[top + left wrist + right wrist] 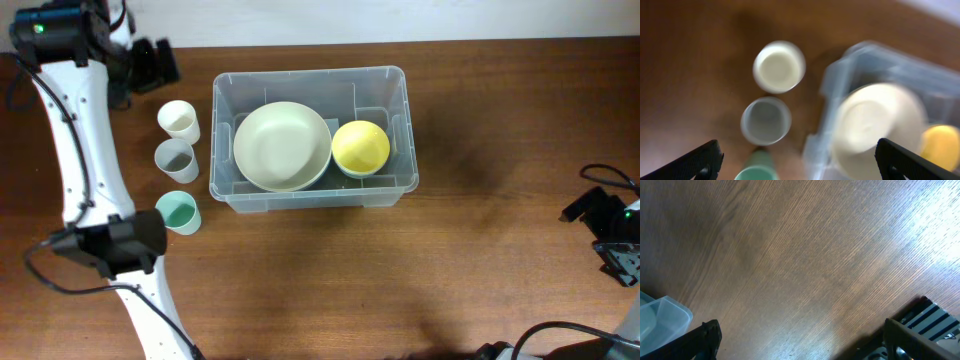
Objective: Pack container
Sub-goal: 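Move the left gripper back left to the grey-white cup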
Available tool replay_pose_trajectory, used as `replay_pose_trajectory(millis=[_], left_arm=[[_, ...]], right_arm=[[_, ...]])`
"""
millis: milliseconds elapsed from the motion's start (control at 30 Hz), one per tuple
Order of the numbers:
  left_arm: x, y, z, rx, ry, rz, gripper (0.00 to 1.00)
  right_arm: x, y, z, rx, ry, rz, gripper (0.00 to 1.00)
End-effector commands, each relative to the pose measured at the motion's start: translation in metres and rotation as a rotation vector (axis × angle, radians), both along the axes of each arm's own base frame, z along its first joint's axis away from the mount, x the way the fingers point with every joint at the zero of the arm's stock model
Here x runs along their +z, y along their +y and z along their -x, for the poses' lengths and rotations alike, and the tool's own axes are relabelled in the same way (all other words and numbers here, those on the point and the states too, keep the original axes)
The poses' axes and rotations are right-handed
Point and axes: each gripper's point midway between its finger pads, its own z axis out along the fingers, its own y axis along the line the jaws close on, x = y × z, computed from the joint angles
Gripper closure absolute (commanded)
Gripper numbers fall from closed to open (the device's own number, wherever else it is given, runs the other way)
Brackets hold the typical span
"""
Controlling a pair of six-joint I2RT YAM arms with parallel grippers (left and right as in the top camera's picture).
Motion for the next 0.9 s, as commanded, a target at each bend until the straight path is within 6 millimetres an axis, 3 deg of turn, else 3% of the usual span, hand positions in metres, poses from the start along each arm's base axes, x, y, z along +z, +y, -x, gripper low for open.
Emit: replay_pose_trajectory(millis=[0, 100, 233, 400, 867], left_arm=[[-0.024, 0.03, 0.03, 0.052, 0.131, 0.005, 0.0], [-0.057, 0.053, 0.049, 0.113, 0.257, 0.038, 0.01], [-0.089, 0.067, 0.069, 0.156, 0.367, 0.071, 0.01], [-0.116, 0.072, 0.064, 0.162, 0.376, 0.074, 0.0], [-0.134, 0.059, 0.049, 0.033, 0.357, -0.042, 0.01]], right_arm=[[0.0, 0.0, 0.0, -0.009, -0.006, -0.003, 0.01], [0.0, 0.0, 0.0, -0.009, -0.006, -0.003, 0.01], [0.0, 0.0, 0.0, -0.009, -0.006, -0.003, 0.01], [0.0, 0.0, 0.0, -0.009, -0.006, -0.003, 0.01], [0.0, 0.0, 0.0, -0.009, -0.006, -0.003, 0.01]])
